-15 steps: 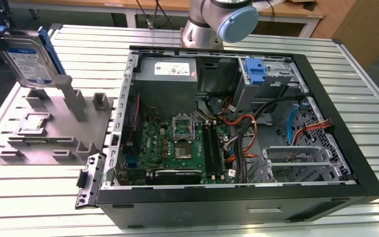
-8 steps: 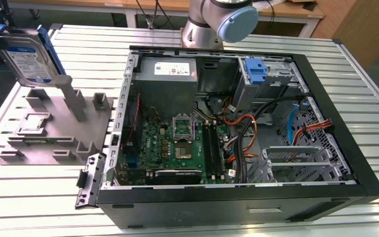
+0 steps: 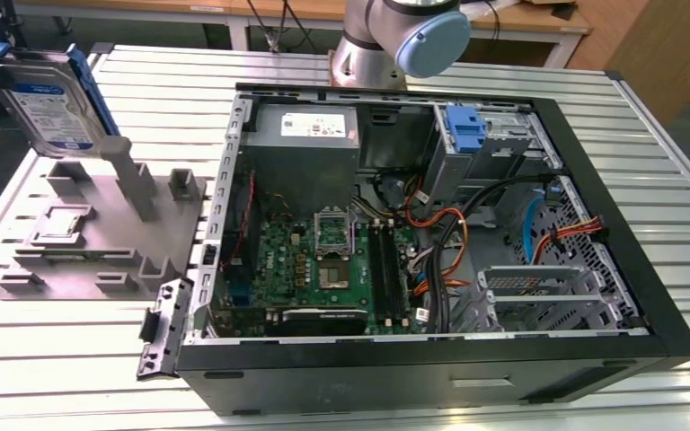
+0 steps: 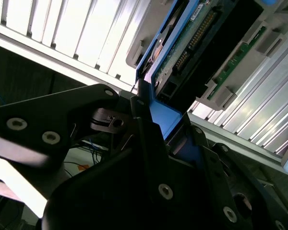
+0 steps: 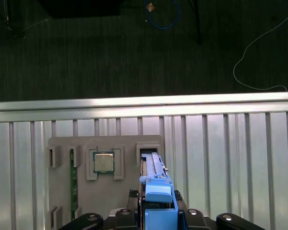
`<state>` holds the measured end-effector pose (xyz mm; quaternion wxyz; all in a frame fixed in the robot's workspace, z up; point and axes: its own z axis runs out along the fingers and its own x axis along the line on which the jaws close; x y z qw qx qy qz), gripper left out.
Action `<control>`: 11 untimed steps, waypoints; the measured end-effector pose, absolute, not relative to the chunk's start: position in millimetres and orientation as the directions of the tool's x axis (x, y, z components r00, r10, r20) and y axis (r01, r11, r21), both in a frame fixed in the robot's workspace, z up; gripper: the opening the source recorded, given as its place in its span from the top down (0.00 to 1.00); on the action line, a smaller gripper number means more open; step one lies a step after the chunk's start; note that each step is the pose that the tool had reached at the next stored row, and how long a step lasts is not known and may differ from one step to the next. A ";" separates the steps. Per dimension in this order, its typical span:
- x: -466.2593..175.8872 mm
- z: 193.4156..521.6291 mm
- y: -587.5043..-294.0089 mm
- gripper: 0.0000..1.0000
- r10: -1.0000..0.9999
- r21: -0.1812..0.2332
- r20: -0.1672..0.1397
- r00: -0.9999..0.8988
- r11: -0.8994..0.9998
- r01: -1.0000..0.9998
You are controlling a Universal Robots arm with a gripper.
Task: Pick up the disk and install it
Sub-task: 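Pick up the disk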
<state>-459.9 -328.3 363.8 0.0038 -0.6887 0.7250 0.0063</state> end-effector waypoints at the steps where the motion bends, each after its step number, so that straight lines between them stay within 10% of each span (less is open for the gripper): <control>1: -460.0 364.0 -328.3 0.64 -0.999 0.004 -0.014 -0.051 0.051 -0.999; 11: -460.0 370.5 -328.3 0.64 -0.999 0.004 -0.014 -0.051 0.051 -0.999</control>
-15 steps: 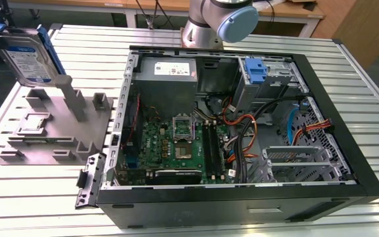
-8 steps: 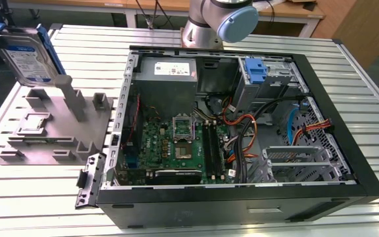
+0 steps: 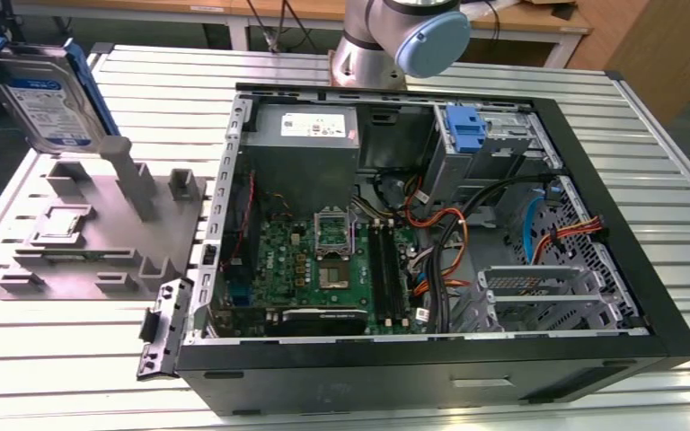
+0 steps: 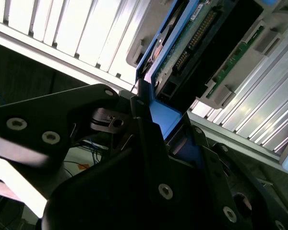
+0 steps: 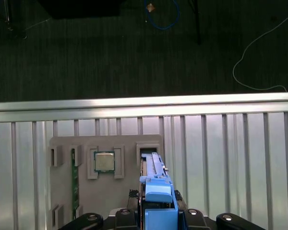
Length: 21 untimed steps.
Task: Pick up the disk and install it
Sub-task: 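Pick up the disk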
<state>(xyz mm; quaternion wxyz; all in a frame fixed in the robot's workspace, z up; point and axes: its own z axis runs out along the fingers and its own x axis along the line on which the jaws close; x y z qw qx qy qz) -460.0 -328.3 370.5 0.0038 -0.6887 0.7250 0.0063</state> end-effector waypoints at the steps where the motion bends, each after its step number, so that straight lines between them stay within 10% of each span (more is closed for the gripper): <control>1: -460.0 371.5 -328.3 0.64 -0.999 0.004 -0.014 -0.051 0.051 -0.999; 21: -460.0 384.7 -328.3 0.64 -0.999 0.004 -0.016 -0.052 0.051 -0.999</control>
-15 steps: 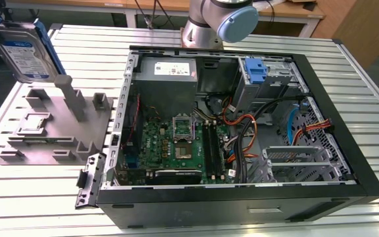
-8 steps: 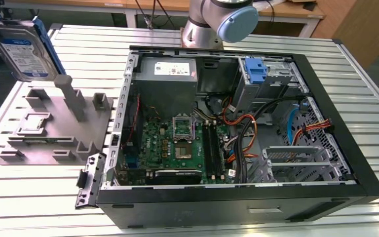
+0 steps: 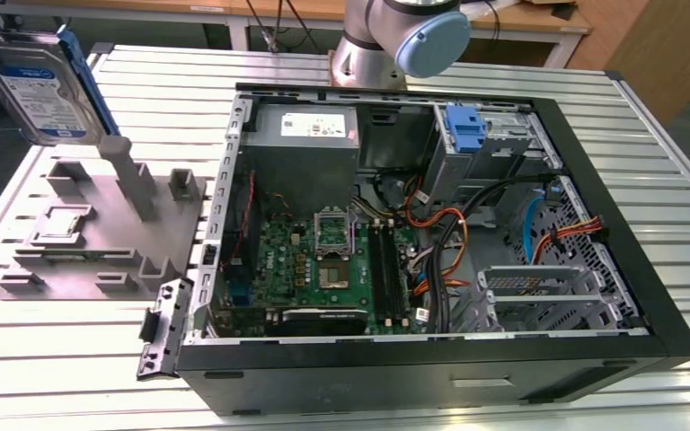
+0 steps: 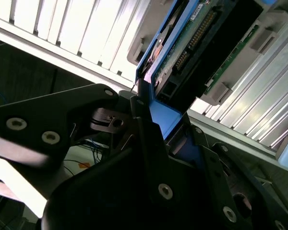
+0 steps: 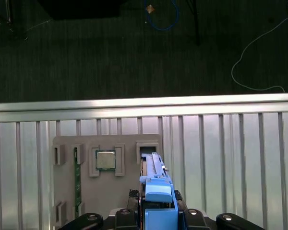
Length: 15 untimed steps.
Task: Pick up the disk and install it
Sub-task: 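Pick up the disk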
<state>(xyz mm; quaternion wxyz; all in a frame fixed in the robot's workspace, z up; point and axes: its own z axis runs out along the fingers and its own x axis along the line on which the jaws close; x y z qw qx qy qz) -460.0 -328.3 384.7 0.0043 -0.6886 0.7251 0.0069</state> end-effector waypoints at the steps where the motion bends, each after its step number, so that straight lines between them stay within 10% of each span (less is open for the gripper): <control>1: -460.0 385.2 -328.3 0.64 -0.999 0.004 -0.016 -0.051 0.051 -0.999; 15: -460.0 391.7 -328.3 0.64 -0.999 0.004 -0.017 -0.051 0.051 -0.999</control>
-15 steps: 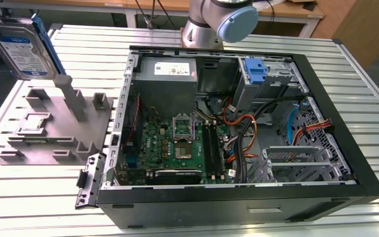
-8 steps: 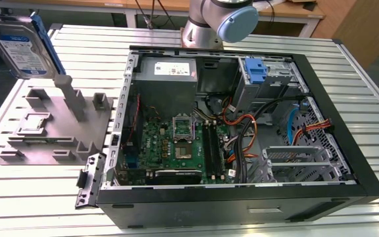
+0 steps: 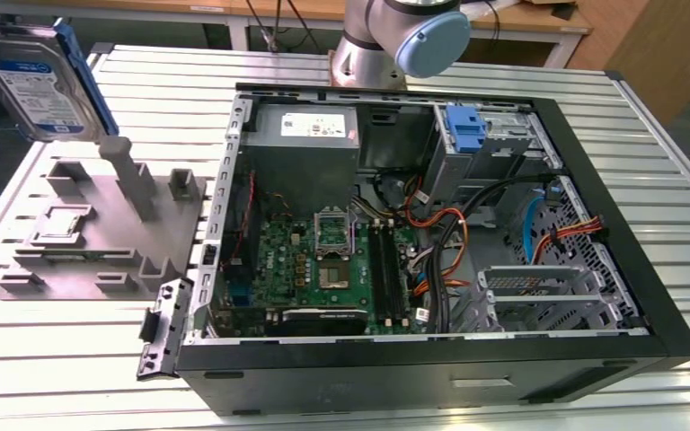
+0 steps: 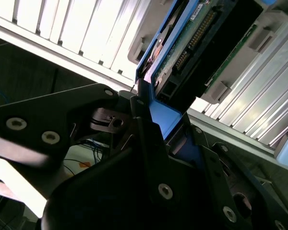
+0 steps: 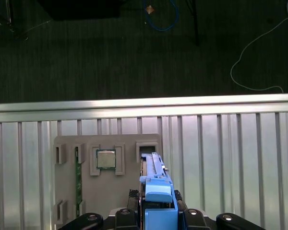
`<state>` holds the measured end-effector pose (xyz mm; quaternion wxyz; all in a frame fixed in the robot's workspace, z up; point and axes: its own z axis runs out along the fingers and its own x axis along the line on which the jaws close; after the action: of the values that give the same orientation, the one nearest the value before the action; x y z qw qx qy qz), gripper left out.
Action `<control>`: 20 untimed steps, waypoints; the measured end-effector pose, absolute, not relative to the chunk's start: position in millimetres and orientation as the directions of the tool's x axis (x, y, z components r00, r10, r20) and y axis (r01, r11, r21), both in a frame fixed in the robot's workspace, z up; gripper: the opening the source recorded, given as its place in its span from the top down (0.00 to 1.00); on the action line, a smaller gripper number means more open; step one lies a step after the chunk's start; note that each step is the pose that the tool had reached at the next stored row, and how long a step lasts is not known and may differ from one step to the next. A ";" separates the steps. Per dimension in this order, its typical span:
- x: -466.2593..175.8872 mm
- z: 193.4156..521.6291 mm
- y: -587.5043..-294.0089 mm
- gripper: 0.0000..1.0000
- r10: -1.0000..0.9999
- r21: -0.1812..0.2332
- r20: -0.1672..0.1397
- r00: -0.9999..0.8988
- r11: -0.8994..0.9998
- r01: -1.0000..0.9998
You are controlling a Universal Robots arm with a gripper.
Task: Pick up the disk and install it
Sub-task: 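Pick up the disk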
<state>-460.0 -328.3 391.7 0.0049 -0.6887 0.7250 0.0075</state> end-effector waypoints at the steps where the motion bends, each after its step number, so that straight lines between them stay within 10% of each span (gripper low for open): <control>1: -460.0 392.1 -328.3 0.64 -0.999 0.004 -0.018 -0.051 0.051 -0.999; 20: -460.0 402.0 -328.3 0.64 -0.998 0.004 -0.019 -0.051 0.051 -0.999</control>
<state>-460.0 -328.3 402.0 0.0055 -0.6887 0.7250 0.0082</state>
